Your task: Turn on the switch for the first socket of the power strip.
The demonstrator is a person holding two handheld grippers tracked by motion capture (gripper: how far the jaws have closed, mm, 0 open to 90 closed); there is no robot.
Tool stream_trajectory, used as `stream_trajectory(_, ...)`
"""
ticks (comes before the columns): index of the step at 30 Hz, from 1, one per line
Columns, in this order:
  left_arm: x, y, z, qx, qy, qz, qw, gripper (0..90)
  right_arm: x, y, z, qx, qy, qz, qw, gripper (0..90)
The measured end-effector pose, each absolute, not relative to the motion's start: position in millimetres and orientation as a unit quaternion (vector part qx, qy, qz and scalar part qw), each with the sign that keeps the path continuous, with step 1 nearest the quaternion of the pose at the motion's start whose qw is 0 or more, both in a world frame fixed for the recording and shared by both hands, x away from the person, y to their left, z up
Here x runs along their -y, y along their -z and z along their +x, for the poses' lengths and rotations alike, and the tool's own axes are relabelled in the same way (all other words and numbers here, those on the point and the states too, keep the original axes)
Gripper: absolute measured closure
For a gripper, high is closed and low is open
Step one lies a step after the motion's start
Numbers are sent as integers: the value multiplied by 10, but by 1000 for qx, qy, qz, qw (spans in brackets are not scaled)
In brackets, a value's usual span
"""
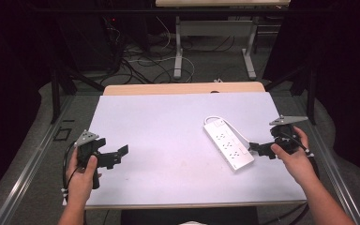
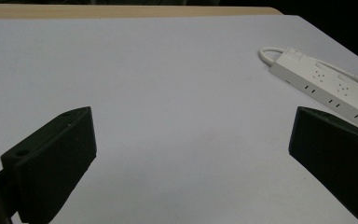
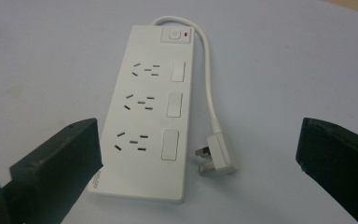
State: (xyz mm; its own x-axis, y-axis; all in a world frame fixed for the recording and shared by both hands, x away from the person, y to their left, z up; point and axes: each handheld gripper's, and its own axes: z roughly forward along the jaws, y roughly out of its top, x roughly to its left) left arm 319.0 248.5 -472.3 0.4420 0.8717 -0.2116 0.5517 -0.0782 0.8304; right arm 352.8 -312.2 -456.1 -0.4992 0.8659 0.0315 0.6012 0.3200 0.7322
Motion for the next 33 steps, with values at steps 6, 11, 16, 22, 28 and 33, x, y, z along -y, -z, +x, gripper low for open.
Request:
stream_trajectory(6,-2496,4720,3187,-500,-174,712,462,7,3097,4532,3585,-794,-349,464,182,0)
stream_trajectory(11,-2497,4717,3185,-500,-174,711,462,8,3070,4495,3628,-794,-347,465,180,0)
stream_trajectory(16,-2496,4719,3189,-500,-174,712,462,7,3033,4464,3671,-799,-338,463,182,0)
stream_trajectory(22,-2496,4718,3186,-500,-175,710,463,7,2967,4450,3747,-801,-331,463,184,0)
stream_trajectory(28,-2499,4717,3185,-501,-175,710,463,7,2923,4448,3805,-798,-329,469,185,0)
stream_trajectory(33,-2500,4718,3186,-501,-175,710,463,8,2888,4447,3863,-799,-322,471,191,0)
